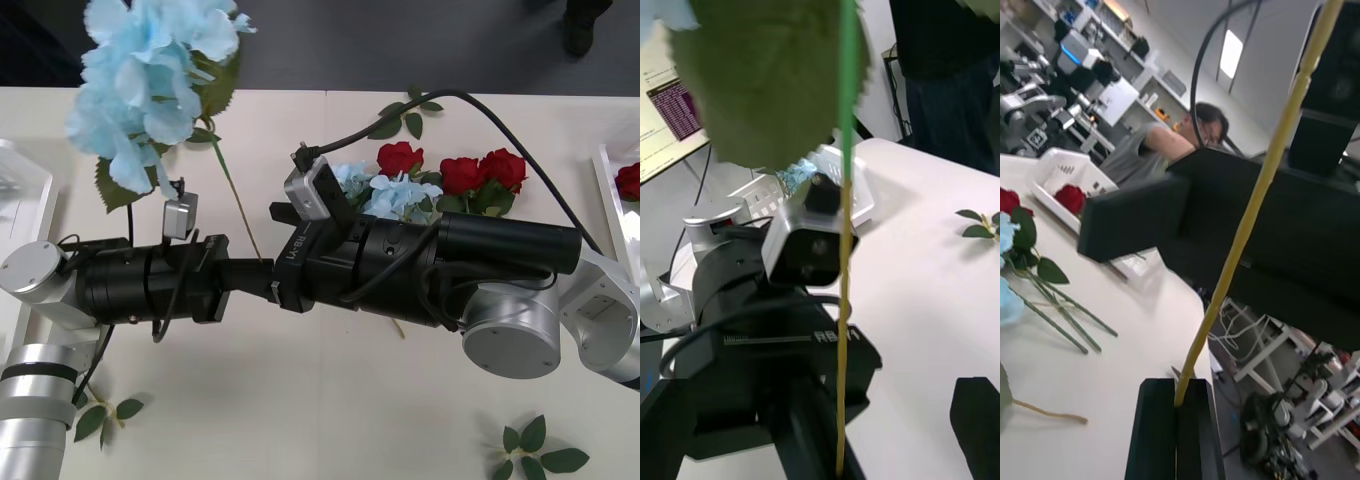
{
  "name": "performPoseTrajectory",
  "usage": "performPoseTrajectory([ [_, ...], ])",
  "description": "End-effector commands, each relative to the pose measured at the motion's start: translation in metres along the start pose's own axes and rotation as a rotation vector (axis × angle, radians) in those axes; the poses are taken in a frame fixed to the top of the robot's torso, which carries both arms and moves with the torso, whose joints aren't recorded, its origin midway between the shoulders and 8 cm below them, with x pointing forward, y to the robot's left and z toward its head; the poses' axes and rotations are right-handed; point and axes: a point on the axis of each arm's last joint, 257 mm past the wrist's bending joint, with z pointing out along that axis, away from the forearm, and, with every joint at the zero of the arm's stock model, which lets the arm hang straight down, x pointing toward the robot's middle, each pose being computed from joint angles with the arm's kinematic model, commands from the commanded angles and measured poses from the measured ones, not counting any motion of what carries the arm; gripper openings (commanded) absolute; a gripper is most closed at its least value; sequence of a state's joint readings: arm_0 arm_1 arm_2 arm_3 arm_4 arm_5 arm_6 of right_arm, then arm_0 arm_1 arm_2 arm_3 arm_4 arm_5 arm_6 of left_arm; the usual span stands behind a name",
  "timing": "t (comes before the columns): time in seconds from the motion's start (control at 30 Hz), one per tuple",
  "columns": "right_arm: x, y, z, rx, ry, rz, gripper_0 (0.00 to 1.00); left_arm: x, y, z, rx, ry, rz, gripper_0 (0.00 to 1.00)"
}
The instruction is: Put the red flowers into the right box and the blue flowers into the left box
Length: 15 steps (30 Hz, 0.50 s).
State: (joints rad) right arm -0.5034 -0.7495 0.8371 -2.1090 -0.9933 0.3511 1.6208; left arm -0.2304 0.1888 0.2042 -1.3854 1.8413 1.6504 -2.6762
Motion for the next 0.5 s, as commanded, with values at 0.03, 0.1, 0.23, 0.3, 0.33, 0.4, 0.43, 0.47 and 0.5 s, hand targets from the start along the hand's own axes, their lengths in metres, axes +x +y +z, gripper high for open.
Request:
performPoseTrajectory([
  [0.03, -0.019, 0.019, 0.001, -0.032, -0.083, 0.069, 1.00, -0.020, 0.000, -0.037, -0.056, -0.051, 0.061, 0.00],
  [0.1, -0.024, 0.020, -0.001, -0.036, -0.103, 0.075, 1.00, -0.025, -0.003, -0.053, -0.082, -0.068, 0.074, 0.00],
  [0.23, -0.031, 0.015, -0.010, -0.024, -0.110, 0.063, 1.00, -0.042, -0.006, -0.094, -0.178, -0.128, 0.107, 0.00],
  [0.3, -0.034, 0.006, -0.018, -0.003, -0.106, 0.069, 1.00, -0.050, -0.009, -0.114, -0.227, -0.164, 0.118, 0.00],
  [0.33, -0.033, -0.001, -0.023, 0.013, -0.090, 0.074, 1.00, -0.053, -0.010, -0.126, -0.261, -0.184, 0.123, 0.00],
  [0.4, -0.030, -0.010, -0.032, 0.034, -0.055, 0.099, 1.00, -0.056, -0.011, -0.146, -0.323, -0.204, 0.132, 0.00],
  [0.43, -0.027, -0.015, -0.036, 0.045, -0.032, 0.114, 1.00, -0.059, -0.011, -0.154, -0.356, -0.213, 0.138, 0.00],
  [0.47, -0.026, -0.020, -0.043, 0.058, -0.005, 0.126, 1.00, -0.061, -0.012, -0.167, -0.403, -0.226, 0.142, 0.00],
  [0.5, -0.023, -0.025, -0.048, 0.066, 0.017, 0.141, 1.00, -0.064, -0.012, -0.177, -0.440, -0.234, 0.147, 0.00],
])
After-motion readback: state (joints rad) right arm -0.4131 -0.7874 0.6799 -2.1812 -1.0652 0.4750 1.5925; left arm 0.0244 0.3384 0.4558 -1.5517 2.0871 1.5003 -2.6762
